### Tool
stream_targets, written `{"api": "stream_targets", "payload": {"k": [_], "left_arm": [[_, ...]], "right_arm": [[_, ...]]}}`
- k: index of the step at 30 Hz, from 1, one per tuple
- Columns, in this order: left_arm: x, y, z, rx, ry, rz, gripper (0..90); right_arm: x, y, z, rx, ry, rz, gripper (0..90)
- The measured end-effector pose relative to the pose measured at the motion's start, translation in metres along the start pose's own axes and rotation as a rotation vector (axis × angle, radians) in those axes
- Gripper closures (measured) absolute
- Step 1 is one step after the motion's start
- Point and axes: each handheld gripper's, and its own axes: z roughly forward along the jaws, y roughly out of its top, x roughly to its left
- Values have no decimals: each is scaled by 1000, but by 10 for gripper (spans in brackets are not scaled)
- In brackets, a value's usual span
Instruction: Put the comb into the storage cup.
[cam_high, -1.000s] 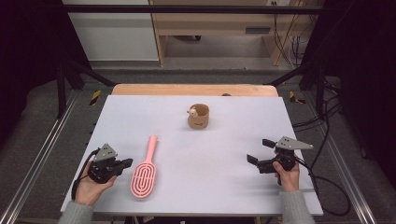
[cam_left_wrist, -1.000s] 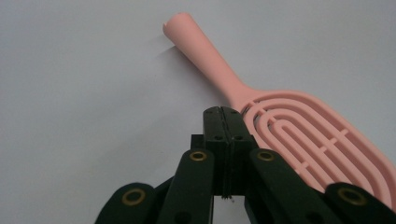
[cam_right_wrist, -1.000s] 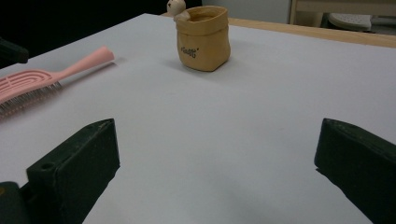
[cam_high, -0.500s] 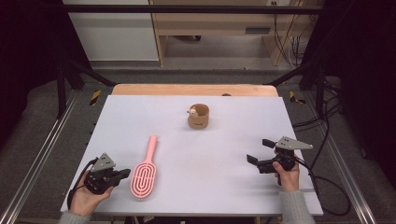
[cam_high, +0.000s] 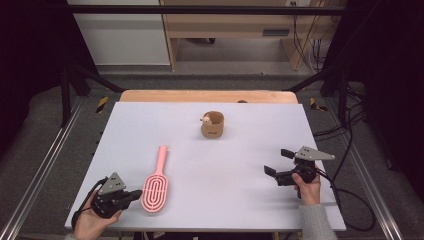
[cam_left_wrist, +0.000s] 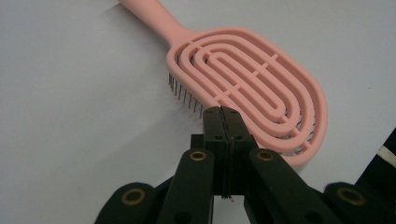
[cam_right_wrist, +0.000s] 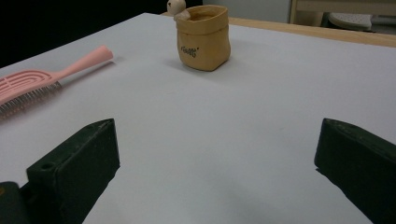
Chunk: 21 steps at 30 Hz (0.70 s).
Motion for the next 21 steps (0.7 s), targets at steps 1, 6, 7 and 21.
{"api": "stream_targets", "payload": {"k": [1, 6, 7, 21], "left_arm": [[-1, 0, 0, 1, -4, 1, 900], [-5, 0, 2, -1, -13, 13, 900], [-6, 0, 3, -2, -17, 15, 900], [-23, 6, 21, 9, -54, 52, 900]], "right_arm": [[0, 0, 0, 0, 0, 0, 4], [0, 0, 0, -1, 0, 1, 4], [0, 0, 0, 0, 0, -1, 4], [0, 0, 0, -2, 1, 0, 4]]}}
